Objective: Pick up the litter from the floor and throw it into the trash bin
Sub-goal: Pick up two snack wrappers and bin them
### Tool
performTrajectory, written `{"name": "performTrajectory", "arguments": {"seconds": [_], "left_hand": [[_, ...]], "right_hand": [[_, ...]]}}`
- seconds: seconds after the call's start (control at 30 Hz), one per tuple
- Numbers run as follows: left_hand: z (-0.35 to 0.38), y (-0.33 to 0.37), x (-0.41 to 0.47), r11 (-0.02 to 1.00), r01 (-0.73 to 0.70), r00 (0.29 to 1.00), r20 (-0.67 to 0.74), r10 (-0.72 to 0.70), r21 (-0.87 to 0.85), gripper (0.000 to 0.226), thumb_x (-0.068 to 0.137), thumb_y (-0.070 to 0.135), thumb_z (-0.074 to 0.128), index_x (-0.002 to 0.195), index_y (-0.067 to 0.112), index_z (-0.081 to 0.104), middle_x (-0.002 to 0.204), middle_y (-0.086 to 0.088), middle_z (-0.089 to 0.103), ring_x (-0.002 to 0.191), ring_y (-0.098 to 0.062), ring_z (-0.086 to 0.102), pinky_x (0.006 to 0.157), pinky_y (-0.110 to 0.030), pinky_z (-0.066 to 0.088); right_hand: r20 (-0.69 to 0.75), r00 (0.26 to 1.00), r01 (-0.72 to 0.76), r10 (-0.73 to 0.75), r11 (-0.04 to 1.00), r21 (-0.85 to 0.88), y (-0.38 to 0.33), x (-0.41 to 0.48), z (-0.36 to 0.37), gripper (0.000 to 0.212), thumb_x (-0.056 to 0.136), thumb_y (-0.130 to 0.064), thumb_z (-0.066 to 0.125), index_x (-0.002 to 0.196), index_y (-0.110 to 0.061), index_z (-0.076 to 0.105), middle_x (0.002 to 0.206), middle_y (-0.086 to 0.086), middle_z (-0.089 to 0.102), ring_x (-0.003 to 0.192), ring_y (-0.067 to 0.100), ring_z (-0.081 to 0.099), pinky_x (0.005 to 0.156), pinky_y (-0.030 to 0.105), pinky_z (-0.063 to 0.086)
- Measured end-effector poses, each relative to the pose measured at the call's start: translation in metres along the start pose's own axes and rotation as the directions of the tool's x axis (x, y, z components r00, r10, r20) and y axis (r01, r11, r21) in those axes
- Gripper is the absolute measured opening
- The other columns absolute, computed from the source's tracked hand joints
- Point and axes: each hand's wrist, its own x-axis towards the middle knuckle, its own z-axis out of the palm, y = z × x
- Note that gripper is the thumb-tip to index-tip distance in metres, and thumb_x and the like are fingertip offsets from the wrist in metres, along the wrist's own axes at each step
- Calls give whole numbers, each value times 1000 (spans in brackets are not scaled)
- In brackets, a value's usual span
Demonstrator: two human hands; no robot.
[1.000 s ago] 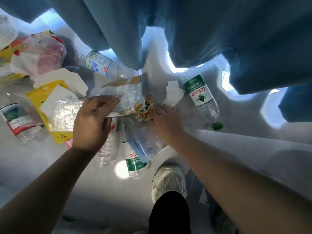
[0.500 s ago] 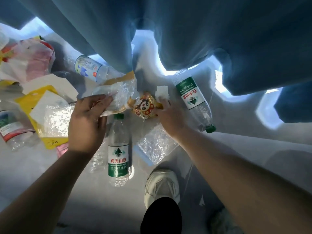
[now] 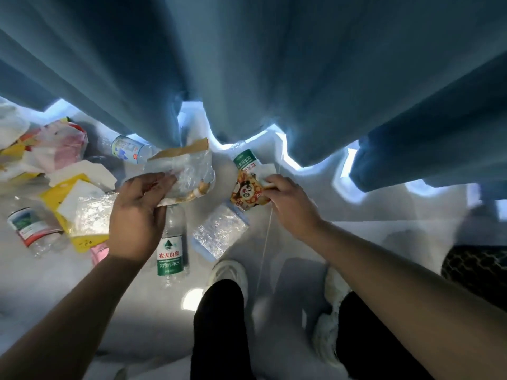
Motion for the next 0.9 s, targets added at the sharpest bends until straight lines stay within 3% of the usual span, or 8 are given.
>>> {"name": "performTrajectory", "arguments": {"seconds": [0.2,0.37,0.6,0.7,0.9], "left_hand": [[-56,122,13,963,-267,963,24,267,-26,59,71,4,42,125,12,64,123,-11,60,113,-35,55,94,-45,47],[-81,224,20,882,-468,882,32,470,-65,60,70,5,40,125,13,64,123,-8,61,112,-32,55,92,-44,47],[-54,382,32,757,-645,761,0,649,-105,59,73,3,40,124,19,65,121,-1,60,108,-28,54,85,-40,48],[-19,446,27,749,-647,750,60,659,-141,60,72,1,43,125,22,64,122,0,59,108,-28,55,85,-43,48],[54,528,12,798,-584,763,233,603,-151,56,76,9,44,125,29,64,120,4,60,108,-22,52,88,-38,48]], "right_hand": [[-199,976,-104,86,991,-81,29,-104,-136,24,72,-7,60,90,-12,76,114,10,65,93,33,65,76,41,58],[-345,900,-307,267,949,-67,58,-213,-218,28,68,11,71,90,-6,75,112,16,64,91,38,65,72,44,59],[-417,704,-604,575,794,75,124,-370,-256,23,88,-1,60,107,-4,72,129,14,56,109,38,57,93,41,50],[-401,595,-715,697,686,131,173,-425,-245,23,89,-4,60,109,-3,72,129,15,55,113,37,55,99,42,47],[-313,388,-847,867,469,249,254,-473,-205,26,93,-12,53,109,-6,72,135,11,49,121,31,48,94,41,48]]}}
